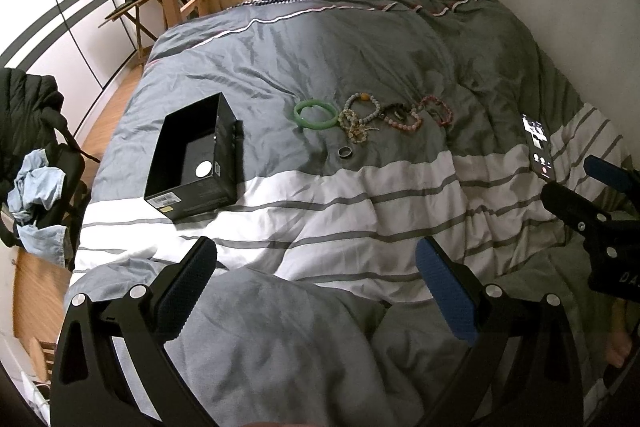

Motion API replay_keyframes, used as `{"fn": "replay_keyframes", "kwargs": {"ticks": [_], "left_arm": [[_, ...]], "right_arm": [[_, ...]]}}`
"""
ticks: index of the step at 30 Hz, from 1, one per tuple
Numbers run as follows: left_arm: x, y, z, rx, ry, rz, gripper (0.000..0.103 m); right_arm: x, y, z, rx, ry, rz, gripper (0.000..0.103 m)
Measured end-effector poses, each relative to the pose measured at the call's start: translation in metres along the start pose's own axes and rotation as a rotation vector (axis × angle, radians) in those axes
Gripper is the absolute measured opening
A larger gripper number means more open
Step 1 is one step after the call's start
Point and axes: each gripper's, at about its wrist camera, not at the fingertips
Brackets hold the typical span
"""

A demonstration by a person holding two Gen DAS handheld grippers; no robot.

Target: Organize jewelry

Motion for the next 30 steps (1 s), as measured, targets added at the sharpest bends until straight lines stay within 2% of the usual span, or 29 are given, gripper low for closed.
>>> {"fn": "replay_keyframes", "kwargs": {"ticks": [30], "left_arm": [[-0.0059, 0.0033, 0.0002, -0.009, 0.002, -0.019, 0.098]], "right_arm": [[-0.0006, 0.0002, 0.0007, -0.004, 0.005, 0.001, 0.1]]}}
Point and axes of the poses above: each gripper's, at about its wrist camera, not at the fingertips, and x roughly against the way its jaws point, z to its right, y to its underside, and after that the axes turned 9 degrees about -x, right-handed
